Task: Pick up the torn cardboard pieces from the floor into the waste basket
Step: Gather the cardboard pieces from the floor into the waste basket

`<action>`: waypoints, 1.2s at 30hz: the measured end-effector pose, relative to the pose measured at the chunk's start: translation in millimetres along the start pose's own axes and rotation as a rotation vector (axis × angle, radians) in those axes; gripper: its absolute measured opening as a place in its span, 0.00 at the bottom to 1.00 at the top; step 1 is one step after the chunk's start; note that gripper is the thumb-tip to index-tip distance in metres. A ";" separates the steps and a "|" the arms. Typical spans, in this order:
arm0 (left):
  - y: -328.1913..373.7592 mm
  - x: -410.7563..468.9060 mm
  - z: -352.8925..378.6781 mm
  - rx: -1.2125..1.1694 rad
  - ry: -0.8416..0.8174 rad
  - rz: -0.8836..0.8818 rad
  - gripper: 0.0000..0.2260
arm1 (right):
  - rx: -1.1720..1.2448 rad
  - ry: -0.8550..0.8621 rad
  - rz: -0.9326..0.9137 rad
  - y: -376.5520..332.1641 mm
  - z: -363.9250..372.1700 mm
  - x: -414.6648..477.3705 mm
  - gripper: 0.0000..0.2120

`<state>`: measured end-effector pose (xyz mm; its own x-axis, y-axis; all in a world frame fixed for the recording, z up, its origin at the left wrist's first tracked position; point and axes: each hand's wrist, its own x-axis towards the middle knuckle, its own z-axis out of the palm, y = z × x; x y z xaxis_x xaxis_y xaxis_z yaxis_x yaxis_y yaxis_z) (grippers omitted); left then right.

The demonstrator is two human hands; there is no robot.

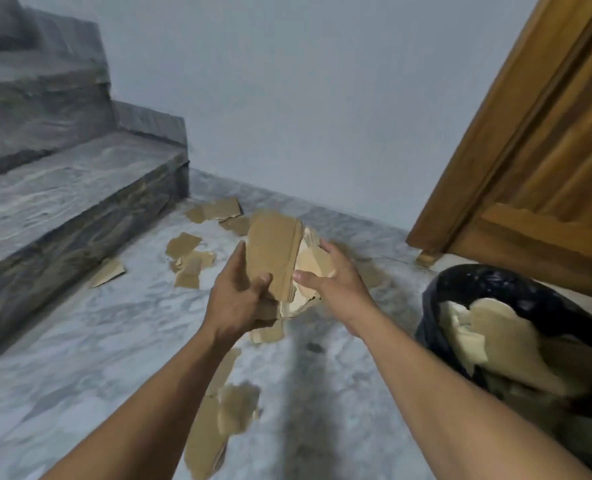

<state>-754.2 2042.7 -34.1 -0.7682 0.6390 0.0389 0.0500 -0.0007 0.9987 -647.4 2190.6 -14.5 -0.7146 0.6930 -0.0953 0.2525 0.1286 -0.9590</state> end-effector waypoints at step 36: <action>-77.4 -148.1 29.0 0.744 -0.019 -0.073 0.27 | -0.652 0.328 -0.262 49.8 -41.2 -140.5 0.28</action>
<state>-625.7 1970.4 -118.0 -0.7752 0.6307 -0.0343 0.4228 0.5585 0.7137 -507.6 2128.8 -37.9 -0.5997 0.7439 0.2948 0.5074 0.6384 -0.5788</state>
